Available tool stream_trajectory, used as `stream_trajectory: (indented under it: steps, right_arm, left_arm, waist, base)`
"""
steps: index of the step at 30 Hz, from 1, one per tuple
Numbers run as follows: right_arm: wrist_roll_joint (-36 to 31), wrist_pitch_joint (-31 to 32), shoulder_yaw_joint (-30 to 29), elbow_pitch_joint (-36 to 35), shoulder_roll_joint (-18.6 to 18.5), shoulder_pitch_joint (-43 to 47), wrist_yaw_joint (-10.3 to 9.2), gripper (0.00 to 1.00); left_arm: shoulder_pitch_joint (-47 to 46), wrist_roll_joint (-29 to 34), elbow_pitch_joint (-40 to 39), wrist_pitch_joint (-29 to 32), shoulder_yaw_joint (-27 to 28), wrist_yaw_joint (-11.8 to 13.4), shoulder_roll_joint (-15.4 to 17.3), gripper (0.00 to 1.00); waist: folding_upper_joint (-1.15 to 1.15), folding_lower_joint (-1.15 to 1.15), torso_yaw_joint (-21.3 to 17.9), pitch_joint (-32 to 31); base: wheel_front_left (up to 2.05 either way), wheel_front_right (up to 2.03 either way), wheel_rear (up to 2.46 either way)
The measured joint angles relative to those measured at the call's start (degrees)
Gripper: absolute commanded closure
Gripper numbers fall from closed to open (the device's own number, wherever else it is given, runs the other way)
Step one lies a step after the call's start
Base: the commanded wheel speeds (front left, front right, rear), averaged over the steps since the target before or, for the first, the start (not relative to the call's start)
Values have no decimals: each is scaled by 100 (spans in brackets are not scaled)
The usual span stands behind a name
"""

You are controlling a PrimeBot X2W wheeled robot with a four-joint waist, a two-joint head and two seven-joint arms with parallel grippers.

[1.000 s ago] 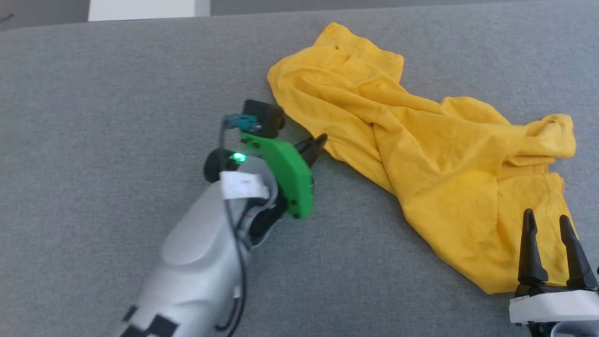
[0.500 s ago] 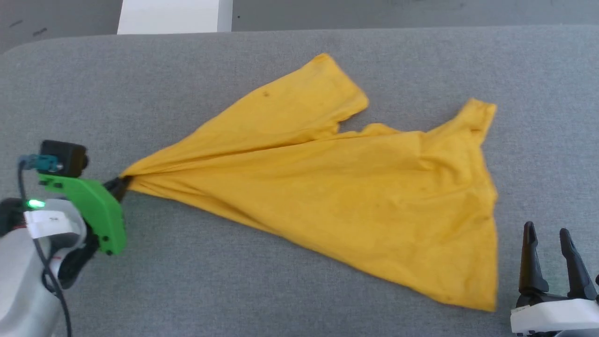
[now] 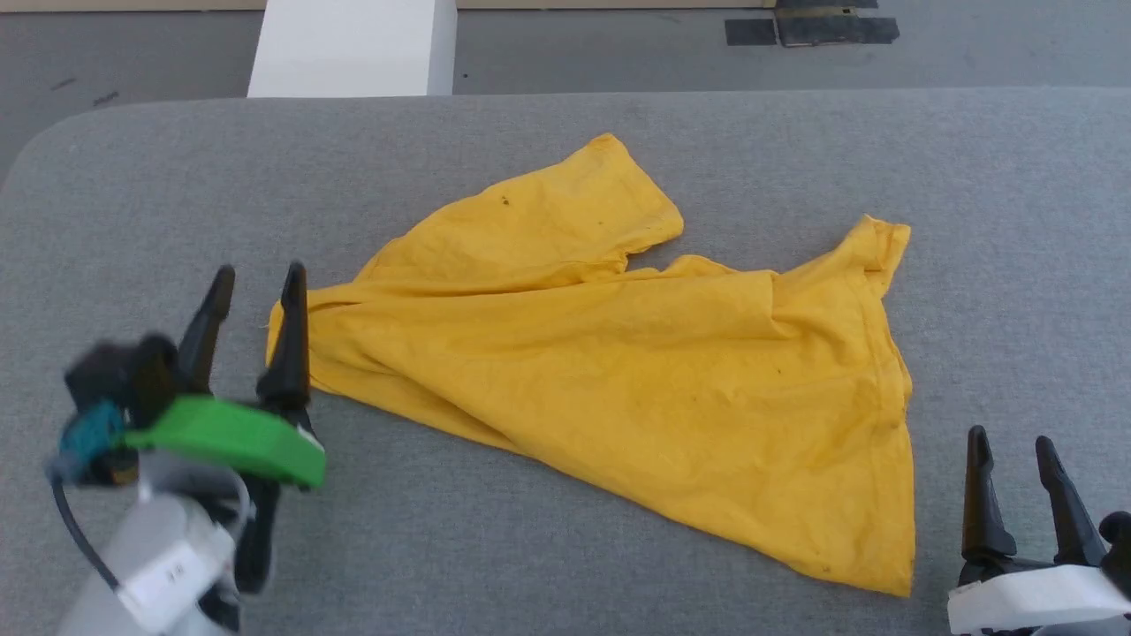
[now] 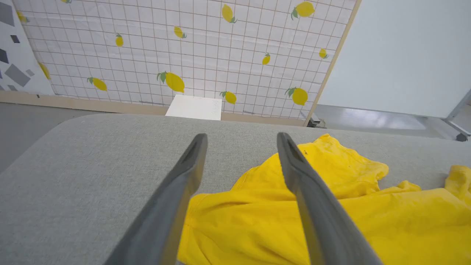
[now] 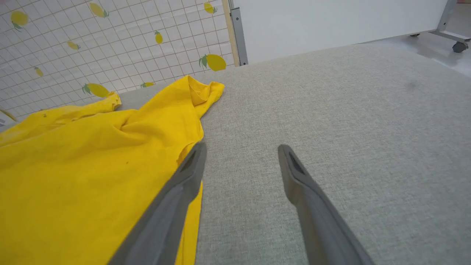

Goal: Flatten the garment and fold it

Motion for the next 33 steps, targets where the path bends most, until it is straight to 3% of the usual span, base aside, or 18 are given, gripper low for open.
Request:
stream_trajectory:
  steps: [5,10,15,21,25,33]
  right_arm:
    - [-202,277,70,-297,2,-58,1,0]
    - [-504,1028,210,-702,3,-379,1,0]
    - [-814,2475,434,-917,0,-661,1,0]
    - [-1311,4532,742,-1065,3,-852,1,0]
    - [-1551,5313,838,-869,0,-1050,1,0]
    - [-1527,5902,1289,388,-236,-1345,2,0]
  left_arm:
    - [962,300,-620,-516,126,423,-383,0]
    - [1461,717,-1066,-569,354,439,-793,0]
    - [1875,924,-1025,-592,533,215,-1257,0]
    - [1999,1098,-946,-594,750,-13,-1460,0]
    - [2030,1207,-900,-597,820,-135,-1596,0]
    - [2084,1314,-760,-598,881,-323,-1795,0]
  waist:
    - [0,0,159,-23]
    - [0,0,344,-39]
    - [0,0,436,-169]
    - [0,0,495,-357]
    - [0,0,541,-446]
    - [0,0,721,-553]
  base:
    - [0,0,0]
    - [0,0,0]
    - [0,0,0]
    - [0,0,0]
    - [0,0,0]
    - [0,0,0]
